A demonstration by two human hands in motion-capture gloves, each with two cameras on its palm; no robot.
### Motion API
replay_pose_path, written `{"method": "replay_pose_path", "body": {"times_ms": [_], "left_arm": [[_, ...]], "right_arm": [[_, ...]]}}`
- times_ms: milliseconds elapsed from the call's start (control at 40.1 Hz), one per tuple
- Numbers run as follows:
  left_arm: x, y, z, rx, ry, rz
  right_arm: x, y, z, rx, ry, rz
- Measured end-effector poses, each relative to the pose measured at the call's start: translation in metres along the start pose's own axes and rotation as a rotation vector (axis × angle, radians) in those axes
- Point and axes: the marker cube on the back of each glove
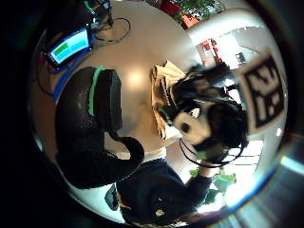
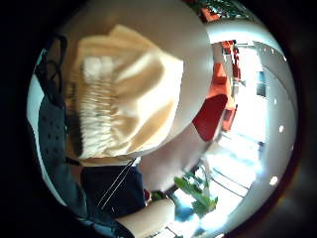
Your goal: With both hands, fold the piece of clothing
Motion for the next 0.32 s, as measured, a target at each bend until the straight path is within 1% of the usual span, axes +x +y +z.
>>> {"method": "replay_pose_path", "body": {"times_ms": [25, 50, 100, 200, 324], "left_arm": [[-0.002, 0.001, -0.001, -0.001, -0.004, -0.003], [-0.005, 0.002, -0.003, -0.001, -0.010, -0.007], [-0.010, 0.006, -0.007, -0.005, -0.030, -0.018], [-0.021, 0.015, -0.019, -0.011, -0.081, -0.030], [-0.025, 0.027, -0.036, 0.007, -0.079, -0.037]], "right_arm": [[0.002, -0.001, -0.008, 0.093, -0.015, -0.005], [0.004, 0.003, -0.017, 0.152, -0.029, -0.009], [0.011, 0.014, -0.034, 0.220, -0.045, -0.014], [0.026, 0.033, -0.054, 0.289, -0.046, -0.011], [0.041, 0.036, -0.055, 0.321, -0.056, 0.001]]}}
